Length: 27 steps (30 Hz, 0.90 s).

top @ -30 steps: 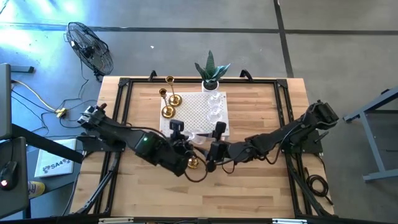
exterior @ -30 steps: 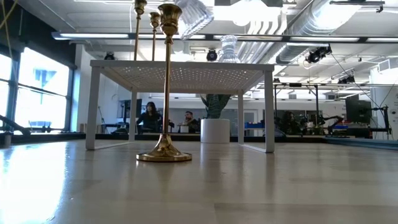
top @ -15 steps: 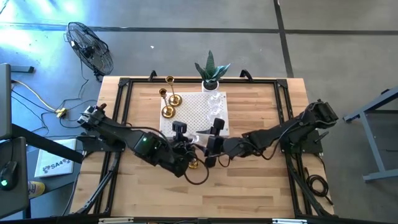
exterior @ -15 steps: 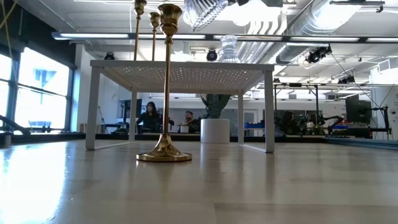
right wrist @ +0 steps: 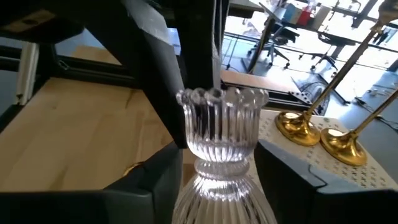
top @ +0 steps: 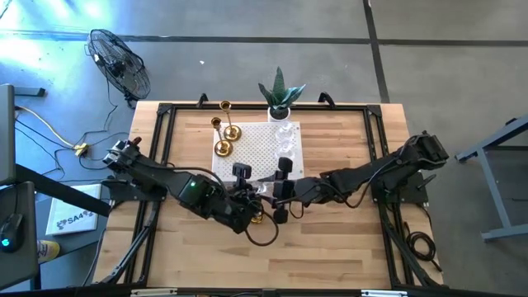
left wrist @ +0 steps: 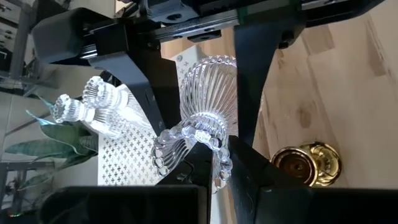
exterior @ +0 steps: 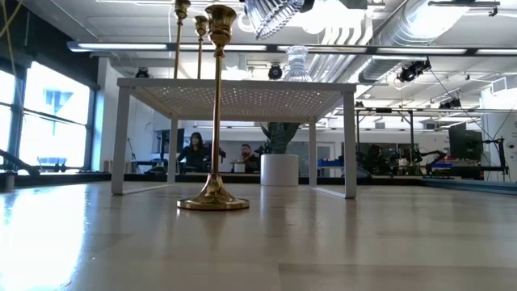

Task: Pick & Place candle stick holders
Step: Put the transparent candle holder on the shelf aligned with the other transparent candle holders

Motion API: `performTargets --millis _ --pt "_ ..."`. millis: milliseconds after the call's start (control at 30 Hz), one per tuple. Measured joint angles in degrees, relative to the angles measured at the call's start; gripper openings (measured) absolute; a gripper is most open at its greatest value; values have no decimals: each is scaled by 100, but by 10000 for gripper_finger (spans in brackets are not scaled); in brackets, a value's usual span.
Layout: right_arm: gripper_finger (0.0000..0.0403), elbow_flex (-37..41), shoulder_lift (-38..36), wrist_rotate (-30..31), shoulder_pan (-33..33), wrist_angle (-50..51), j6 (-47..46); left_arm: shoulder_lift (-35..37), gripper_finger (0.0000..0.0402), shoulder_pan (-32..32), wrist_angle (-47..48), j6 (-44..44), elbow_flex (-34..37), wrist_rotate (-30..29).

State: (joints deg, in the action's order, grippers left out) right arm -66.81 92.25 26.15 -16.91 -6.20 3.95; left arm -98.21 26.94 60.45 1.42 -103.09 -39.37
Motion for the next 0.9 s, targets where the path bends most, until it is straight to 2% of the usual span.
performTargets --millis 200,600,767,900 --pt "137 -9 -7 -239 4 102 31 -9 19 0 -51 29 2 157" --pt "132 -4 -7 -263 17 192 -16 -9 19 2 -40 32 4 221" --pt "126 0 -7 -264 17 204 -11 -9 69 6 -49 31 4 164" --pt "116 35 3 -170 22 387 19 10 106 19 -69 184 0 -147"
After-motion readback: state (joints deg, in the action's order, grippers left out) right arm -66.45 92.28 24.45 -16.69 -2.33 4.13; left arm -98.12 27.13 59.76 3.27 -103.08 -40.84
